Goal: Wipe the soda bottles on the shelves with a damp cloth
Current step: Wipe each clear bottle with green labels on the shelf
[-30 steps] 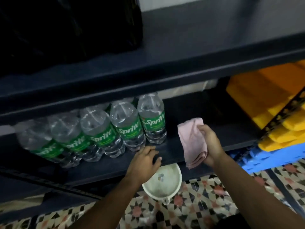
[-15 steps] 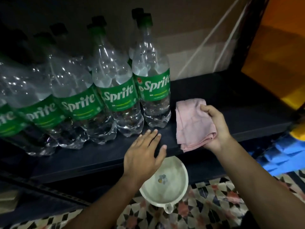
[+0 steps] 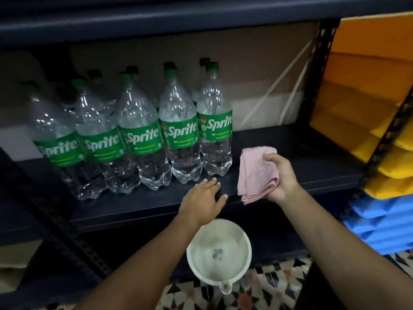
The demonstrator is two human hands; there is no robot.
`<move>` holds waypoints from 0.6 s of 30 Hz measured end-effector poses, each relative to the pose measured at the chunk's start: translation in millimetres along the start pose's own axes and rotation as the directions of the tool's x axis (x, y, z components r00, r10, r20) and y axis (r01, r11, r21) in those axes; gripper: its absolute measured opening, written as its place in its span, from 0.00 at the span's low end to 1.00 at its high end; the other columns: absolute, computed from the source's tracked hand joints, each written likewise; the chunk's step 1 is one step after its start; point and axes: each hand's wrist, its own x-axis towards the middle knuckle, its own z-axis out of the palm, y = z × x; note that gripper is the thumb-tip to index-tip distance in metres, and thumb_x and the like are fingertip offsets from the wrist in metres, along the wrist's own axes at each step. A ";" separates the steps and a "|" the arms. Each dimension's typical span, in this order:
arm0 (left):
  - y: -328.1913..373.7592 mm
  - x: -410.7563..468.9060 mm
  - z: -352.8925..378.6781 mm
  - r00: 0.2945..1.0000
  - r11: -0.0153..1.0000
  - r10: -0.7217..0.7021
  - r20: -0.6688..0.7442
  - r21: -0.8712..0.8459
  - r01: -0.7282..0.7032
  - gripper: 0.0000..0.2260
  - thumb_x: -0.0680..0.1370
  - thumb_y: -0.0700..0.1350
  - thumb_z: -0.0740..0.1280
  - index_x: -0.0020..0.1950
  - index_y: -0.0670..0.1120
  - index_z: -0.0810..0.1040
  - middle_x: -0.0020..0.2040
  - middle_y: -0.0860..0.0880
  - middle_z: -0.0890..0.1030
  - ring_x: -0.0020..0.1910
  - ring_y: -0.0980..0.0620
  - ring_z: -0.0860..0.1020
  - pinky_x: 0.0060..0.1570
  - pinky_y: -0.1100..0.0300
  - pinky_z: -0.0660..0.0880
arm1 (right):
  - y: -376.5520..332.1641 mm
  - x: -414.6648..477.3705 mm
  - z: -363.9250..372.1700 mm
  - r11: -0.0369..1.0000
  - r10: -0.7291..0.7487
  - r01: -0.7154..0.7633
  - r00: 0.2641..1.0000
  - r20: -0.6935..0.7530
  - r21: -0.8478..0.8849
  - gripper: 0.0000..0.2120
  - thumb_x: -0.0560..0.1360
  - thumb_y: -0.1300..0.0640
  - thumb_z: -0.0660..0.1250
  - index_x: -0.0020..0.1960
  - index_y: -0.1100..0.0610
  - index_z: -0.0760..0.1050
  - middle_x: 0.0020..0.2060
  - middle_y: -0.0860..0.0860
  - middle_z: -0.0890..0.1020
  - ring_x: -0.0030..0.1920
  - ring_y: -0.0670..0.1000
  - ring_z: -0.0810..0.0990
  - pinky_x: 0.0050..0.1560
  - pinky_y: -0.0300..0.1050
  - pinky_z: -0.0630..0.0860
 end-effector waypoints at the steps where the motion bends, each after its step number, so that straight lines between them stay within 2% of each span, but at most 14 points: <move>1: 5.4 -2.7 -9.5 0.999 1.000 -0.019 0.044 -0.010 0.019 0.28 0.86 0.59 0.60 0.83 0.47 0.66 0.84 0.50 0.62 0.84 0.49 0.59 0.80 0.53 0.58 | -2.6 -9.9 2.1 1.000 -0.008 0.008 1.000 -0.010 -0.006 0.18 0.77 0.55 0.63 0.64 0.61 0.78 0.47 0.58 0.84 0.48 0.60 0.82 0.56 0.54 0.78; 2: 8.1 -4.8 -16.8 0.995 0.998 -0.046 0.084 -0.027 0.049 0.27 0.86 0.59 0.62 0.81 0.47 0.69 0.83 0.49 0.67 0.82 0.47 0.64 0.78 0.52 0.64 | -3.5 -16.8 4.0 1.000 -0.010 0.009 1.000 -0.024 -0.006 0.17 0.77 0.56 0.62 0.63 0.61 0.78 0.46 0.59 0.84 0.47 0.60 0.82 0.53 0.54 0.78; 4: 14.7 -12.0 -37.2 0.991 0.986 -0.109 0.079 -0.115 0.118 0.25 0.84 0.59 0.65 0.76 0.47 0.76 0.75 0.47 0.77 0.73 0.45 0.75 0.70 0.53 0.72 | -8.4 -34.2 8.3 0.999 -0.032 0.031 0.999 -0.033 -0.020 0.20 0.77 0.56 0.61 0.66 0.63 0.77 0.49 0.60 0.84 0.49 0.62 0.82 0.54 0.56 0.78; 7: 25.4 -14.9 -73.0 0.985 0.958 -0.148 -0.086 -0.259 0.122 0.20 0.83 0.56 0.67 0.69 0.46 0.80 0.65 0.46 0.83 0.62 0.46 0.81 0.58 0.58 0.75 | -15.2 -46.7 13.7 0.999 -0.049 0.049 0.998 -0.029 0.000 0.22 0.77 0.57 0.60 0.68 0.63 0.76 0.54 0.62 0.83 0.52 0.62 0.81 0.61 0.58 0.76; 9: 37.4 -12.0 -99.0 0.964 0.951 -0.144 -0.224 -0.300 0.072 0.19 0.83 0.54 0.67 0.69 0.44 0.79 0.64 0.46 0.82 0.57 0.49 0.79 0.54 0.60 0.72 | -17.3 -50.9 17.8 0.999 -0.051 0.051 0.999 -0.002 0.009 0.21 0.77 0.56 0.60 0.67 0.64 0.76 0.56 0.63 0.84 0.53 0.63 0.82 0.61 0.59 0.76; 11: 52.9 -5.4 -127.4 0.930 0.954 -0.129 -0.343 -0.299 0.022 0.22 0.83 0.53 0.67 0.74 0.43 0.75 0.68 0.46 0.78 0.61 0.49 0.77 0.58 0.58 0.72 | -19.5 -50.3 21.3 0.999 -0.039 0.039 0.999 0.020 0.019 0.21 0.77 0.55 0.61 0.66 0.65 0.76 0.57 0.65 0.84 0.55 0.65 0.82 0.58 0.60 0.77; 14: 71.1 15.3 -158.4 0.877 0.955 -0.153 -0.456 -0.296 0.013 0.28 0.83 0.54 0.68 0.79 0.42 0.66 0.73 0.45 0.71 0.69 0.46 0.73 0.66 0.51 0.72 | -21.6 -39.9 22.4 1.000 -0.017 0.016 0.999 0.040 0.018 0.24 0.74 0.53 0.63 0.66 0.64 0.77 0.59 0.66 0.83 0.63 0.67 0.80 0.65 0.62 0.75; 16: 77.6 34.9 -172.4 0.849 0.951 -0.214 -0.483 -0.301 0.068 0.30 0.82 0.57 0.69 0.76 0.41 0.65 0.69 0.43 0.73 0.63 0.44 0.76 0.62 0.49 0.77 | -23.4 -30.1 20.9 1.000 -0.015 0.014 0.998 0.061 0.010 0.25 0.73 0.54 0.64 0.66 0.64 0.77 0.60 0.66 0.82 0.65 0.67 0.79 0.68 0.64 0.73; 18: 78.0 58.7 -183.0 0.855 0.943 -0.275 -0.439 -0.298 0.150 0.35 0.81 0.62 0.69 0.77 0.40 0.63 0.62 0.40 0.78 0.55 0.41 0.81 0.55 0.46 0.82 | -26.7 -21.1 20.7 1.000 -0.011 0.011 0.997 0.081 0.012 0.25 0.73 0.54 0.64 0.66 0.64 0.78 0.61 0.66 0.82 0.63 0.67 0.80 0.68 0.64 0.73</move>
